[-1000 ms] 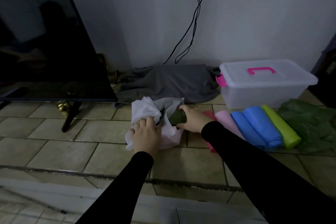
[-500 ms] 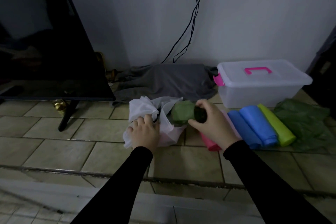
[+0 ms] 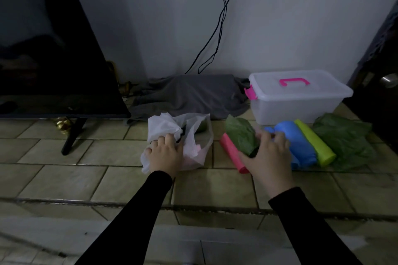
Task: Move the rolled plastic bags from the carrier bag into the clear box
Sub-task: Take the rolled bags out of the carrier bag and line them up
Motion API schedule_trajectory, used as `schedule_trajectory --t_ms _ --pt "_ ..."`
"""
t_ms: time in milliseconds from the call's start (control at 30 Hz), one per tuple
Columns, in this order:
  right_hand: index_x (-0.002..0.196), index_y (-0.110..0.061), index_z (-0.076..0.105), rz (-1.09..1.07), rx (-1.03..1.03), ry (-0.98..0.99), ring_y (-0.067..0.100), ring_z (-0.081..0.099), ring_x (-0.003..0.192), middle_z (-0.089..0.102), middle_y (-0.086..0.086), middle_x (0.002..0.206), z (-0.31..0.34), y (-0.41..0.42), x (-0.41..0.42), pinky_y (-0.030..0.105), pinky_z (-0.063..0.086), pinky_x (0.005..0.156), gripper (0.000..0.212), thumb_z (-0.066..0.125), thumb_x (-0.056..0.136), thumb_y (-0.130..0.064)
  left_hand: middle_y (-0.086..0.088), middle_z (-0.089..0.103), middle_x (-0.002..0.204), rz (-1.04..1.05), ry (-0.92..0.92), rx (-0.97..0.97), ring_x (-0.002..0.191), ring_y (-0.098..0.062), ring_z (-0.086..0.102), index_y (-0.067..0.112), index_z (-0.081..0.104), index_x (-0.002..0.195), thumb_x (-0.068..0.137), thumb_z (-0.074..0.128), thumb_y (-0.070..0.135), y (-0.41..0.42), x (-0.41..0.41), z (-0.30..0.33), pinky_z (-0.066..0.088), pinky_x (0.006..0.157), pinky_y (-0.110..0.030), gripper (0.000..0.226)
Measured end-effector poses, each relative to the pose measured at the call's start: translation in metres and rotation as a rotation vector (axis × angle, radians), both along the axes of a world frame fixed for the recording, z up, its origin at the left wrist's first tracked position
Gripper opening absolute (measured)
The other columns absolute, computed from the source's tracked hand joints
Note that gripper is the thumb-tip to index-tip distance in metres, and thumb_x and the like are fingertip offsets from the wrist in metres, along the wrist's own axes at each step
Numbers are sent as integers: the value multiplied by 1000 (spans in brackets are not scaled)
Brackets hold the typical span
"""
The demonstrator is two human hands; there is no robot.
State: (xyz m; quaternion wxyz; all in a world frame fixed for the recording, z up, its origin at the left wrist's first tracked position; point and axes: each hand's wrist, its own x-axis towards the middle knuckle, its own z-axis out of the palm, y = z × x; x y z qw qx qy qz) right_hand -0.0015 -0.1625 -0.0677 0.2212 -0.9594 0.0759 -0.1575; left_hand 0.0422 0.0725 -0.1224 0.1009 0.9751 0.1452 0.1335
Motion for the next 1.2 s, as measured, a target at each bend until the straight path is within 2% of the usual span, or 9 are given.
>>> schedule_trajectory --t_ms 100,233,367,433,500,700,967,1133,1200 --pt "112 -16 60 233 45 -262 23 48 104 52 8 112 22 22 10 32 42 83 38 68 80 -34 -10 60 116 -34 -22 -42 112 -32 53 13 53 109 95 41 49 7 -1 -2 39 92 -43 41" --pt "83 -8 68 623 93 9 19 56 78 61 6 85 17 60 35 35 48 71 16 56 87 -18 -11 62 111 -51 -64 -96 109 -32 54 12 55 107 92 49 49 9 -5 -3 40 90 -42 40" --pt "69 -14 59 605 115 274 26 61 77 64 10 75 -4 75 56 37 49 69 14 56 82 -13 -8 59 112 -58 -43 -133 110 -29 53 17 53 112 87 50 56 14 -10 -5 39 93 -40 47" --pt "89 -17 66 611 144 350 25 63 89 68 8 90 -4 71 59 34 50 77 11 62 80 -15 -8 58 113 -55 -20 -152 110 -30 53 16 51 112 87 51 54 16 -8 -5 40 92 -40 45" --pt "111 -16 64 657 77 387 25 61 99 68 7 105 -3 70 60 33 47 84 34 69 78 -22 -9 58 113 -68 -4 -184 109 -31 52 14 51 110 89 51 47 17 -6 -3 40 90 -41 39" --pt "128 -14 54 715 131 490 21 58 110 60 6 127 -8 75 64 30 46 90 41 61 90 -28 -11 53 122 -78 44 -157 115 -32 48 12 47 119 95 42 22 17 -5 -2 36 94 -43 27" --pt "106 -13 64 684 16 625 24 62 91 66 5 103 -12 78 72 35 50 80 43 69 77 -44 -5 53 115 -91 -16 -166 109 -28 50 18 46 124 83 25 47 18 -18 -9 36 93 -40 55" --pt "92 -13 57 747 1 547 26 59 94 65 14 108 -4 83 59 27 40 74 6 56 90 -19 -4 52 118 -74 -7 -147 110 -25 50 22 44 129 74 14 67 17 -24 -7 36 94 -39 77" --pt "77 -17 50 731 -32 489 28 60 94 65 15 99 -2 83 58 26 36 71 14 53 90 -12 -4 51 121 -60 26 -157 113 -26 49 23 42 130 76 16 74 17 -24 -6 36 96 -40 79"
